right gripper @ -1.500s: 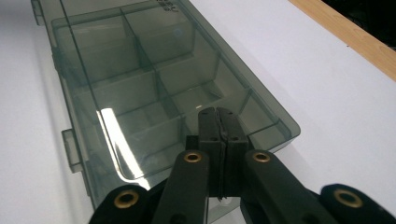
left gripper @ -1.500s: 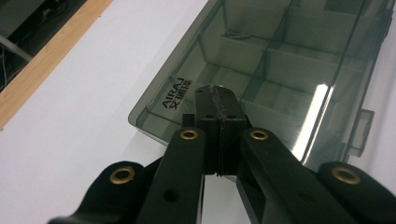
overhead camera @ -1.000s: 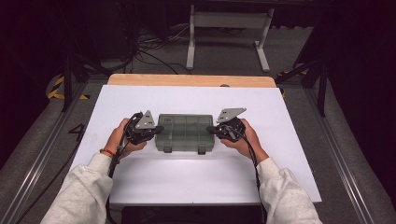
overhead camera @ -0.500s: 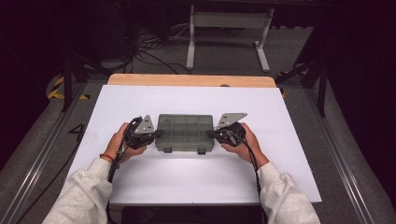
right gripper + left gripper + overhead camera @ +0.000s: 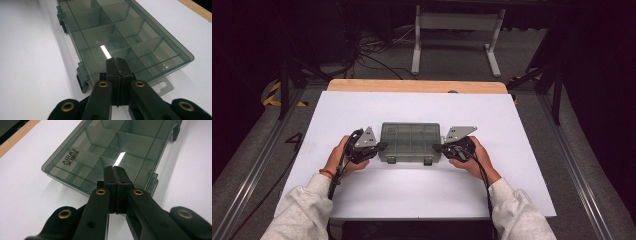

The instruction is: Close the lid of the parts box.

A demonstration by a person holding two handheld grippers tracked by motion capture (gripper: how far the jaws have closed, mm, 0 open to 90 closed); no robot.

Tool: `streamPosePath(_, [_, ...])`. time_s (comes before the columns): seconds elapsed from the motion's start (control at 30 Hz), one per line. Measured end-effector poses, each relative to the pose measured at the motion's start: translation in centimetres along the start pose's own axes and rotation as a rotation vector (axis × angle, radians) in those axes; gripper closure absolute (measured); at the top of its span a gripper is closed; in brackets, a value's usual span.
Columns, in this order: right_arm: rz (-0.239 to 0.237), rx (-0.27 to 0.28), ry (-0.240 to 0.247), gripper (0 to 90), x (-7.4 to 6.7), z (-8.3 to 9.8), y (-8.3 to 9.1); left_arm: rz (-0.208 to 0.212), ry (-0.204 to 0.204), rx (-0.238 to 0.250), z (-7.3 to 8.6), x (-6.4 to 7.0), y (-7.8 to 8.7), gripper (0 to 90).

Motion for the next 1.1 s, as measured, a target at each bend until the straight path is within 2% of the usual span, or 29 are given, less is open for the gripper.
streamPosePath(0.47, [0.018,0.025,-0.008,90.0,-0.4,0.3,0.1,-0.002,0.028,0.048,0.5,0.7,0.2,89.9])
streamPosePath(0.63, [0.035,0.035,-0.005,90.0,-0.7,0.4,0.3,-0.024,0.038,0.068,0.7,0.9,0.3,89.9])
streamPosePath(0.83, [0.047,0.040,-0.003,88.3,-1.1,0.5,0.5,-0.029,0.054,0.089,0.8,0.9,0.2,89.6])
streamPosePath(1.1, [0.055,0.061,0.000,82.5,-1.1,0.4,0.6,-0.042,0.062,0.110,0.7,0.6,0.4,82.9])
Point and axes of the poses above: each handheld gripper's, and its own axes: y roughly backward along the jaws, z roughly out of its underside, x roughly to its right, the point moved 7 cm from there along -y, roughly forward along the jaws, and after that the axes turned 2 degrees about y, right-handed, at the moved point
